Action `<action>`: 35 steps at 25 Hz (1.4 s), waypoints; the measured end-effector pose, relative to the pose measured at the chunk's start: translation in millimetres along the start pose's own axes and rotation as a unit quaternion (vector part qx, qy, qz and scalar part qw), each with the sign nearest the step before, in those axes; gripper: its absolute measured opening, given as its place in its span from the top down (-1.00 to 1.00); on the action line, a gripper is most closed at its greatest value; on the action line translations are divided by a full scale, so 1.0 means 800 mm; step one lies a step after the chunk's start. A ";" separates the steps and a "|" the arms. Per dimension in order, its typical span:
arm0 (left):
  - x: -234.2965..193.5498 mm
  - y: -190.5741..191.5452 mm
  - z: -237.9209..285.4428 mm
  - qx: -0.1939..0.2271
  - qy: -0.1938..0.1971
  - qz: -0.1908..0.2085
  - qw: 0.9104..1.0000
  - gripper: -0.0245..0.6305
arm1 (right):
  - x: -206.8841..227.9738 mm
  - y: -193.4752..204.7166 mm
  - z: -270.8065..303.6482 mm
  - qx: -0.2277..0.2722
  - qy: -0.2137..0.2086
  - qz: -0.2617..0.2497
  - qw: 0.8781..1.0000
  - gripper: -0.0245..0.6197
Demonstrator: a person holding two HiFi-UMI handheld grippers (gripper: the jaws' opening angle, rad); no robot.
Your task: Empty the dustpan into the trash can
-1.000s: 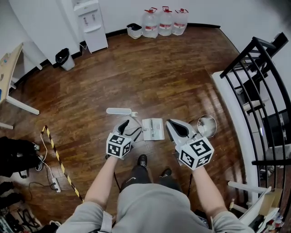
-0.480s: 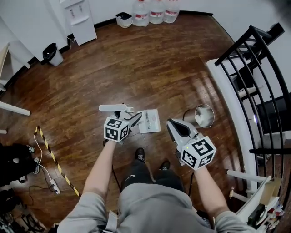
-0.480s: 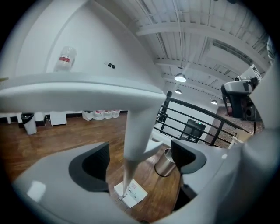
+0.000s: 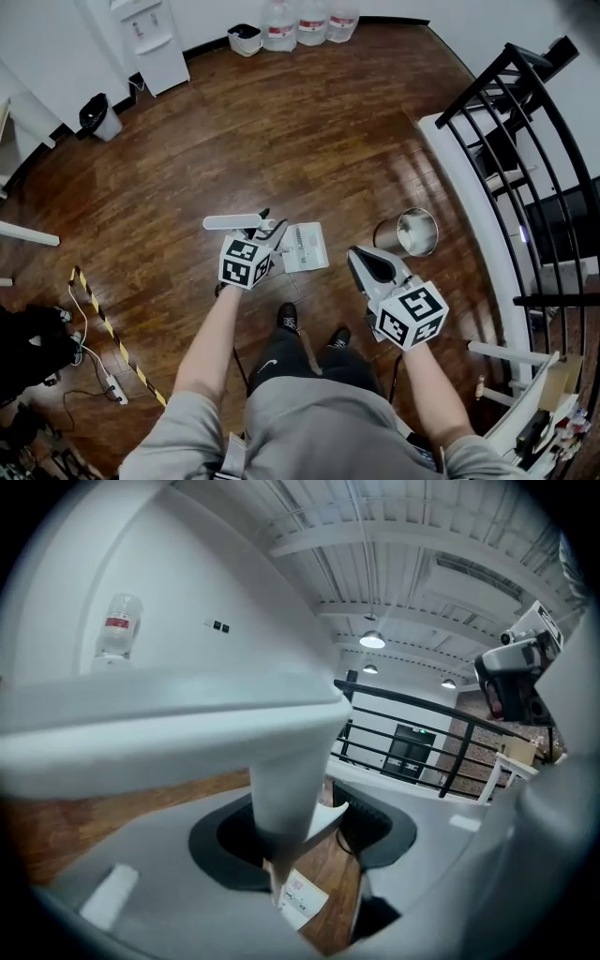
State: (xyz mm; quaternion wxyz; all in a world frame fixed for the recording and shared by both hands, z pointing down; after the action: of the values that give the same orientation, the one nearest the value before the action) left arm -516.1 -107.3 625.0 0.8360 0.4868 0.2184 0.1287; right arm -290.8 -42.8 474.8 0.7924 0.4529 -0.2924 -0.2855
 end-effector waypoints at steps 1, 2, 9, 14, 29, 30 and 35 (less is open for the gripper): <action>0.001 -0.001 0.001 -0.004 0.000 0.002 1.000 0.31 | 0.001 0.000 -0.002 0.000 0.001 0.002 1.000 0.92; 0.001 -0.002 0.002 -0.008 -0.001 0.003 1.000 0.31 | 0.002 0.000 -0.003 0.001 0.002 0.003 1.000 0.92; 0.017 -0.024 0.003 0.011 0.011 0.039 0.999 0.33 | 0.010 -0.002 -0.015 0.007 0.016 0.007 1.000 0.92; 0.038 -0.070 0.001 0.040 0.028 0.089 0.995 0.33 | 0.019 -0.007 -0.025 0.015 0.026 0.010 0.999 0.92; 0.081 -0.185 -0.052 0.070 0.034 0.123 0.989 0.33 | 0.027 -0.055 -0.054 0.072 0.036 -0.003 0.997 0.92; 0.084 -0.189 -0.052 0.070 0.035 0.122 0.989 0.33 | 0.028 -0.056 -0.058 0.074 0.040 -0.003 0.996 0.92; 0.101 -0.204 -0.044 0.068 0.053 0.118 0.989 0.33 | 0.039 -0.058 -0.079 0.081 0.071 -0.003 0.994 0.92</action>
State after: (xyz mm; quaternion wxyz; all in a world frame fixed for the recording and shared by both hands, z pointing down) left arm -462.1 -126.4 448.7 0.7671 0.5570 0.2118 0.2374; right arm -232.7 -50.0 413.9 0.7712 0.5352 -0.2564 -0.2305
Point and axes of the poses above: the fingertips, and each gripper's own axes: z forward along the fingers, x to its right, y out of its underside, the point moved 7 cm from there along -z, backward along the fingers, and after that the axes turned 2 degrees about -z, right-handed, at the moved point
